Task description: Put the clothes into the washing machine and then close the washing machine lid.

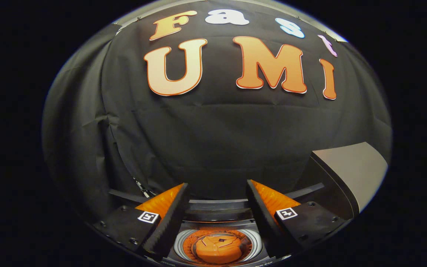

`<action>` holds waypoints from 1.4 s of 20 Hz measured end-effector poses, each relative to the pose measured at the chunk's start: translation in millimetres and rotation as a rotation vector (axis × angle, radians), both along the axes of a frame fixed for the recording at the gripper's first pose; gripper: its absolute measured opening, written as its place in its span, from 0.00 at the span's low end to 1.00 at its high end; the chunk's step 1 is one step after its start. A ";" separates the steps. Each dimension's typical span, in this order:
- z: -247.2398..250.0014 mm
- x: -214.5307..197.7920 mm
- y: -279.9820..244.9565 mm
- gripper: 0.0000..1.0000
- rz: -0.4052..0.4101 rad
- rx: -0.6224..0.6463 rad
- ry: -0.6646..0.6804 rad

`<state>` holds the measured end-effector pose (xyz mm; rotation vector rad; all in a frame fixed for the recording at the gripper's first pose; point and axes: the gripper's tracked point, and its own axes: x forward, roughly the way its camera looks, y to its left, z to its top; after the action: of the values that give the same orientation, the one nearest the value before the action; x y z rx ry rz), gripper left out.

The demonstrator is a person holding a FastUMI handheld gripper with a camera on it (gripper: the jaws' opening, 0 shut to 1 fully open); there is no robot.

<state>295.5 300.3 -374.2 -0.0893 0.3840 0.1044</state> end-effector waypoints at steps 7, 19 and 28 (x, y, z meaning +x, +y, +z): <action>-11.2 -26.9 -3.8 0.99 0.026 0.010 -0.009; -97.4 -62.8 -12.3 0.98 -0.004 0.050 0.102; -68.9 -70.3 -7.9 0.98 0.027 0.016 0.082</action>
<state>225.2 292.4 -443.1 -0.0748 0.4635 0.1383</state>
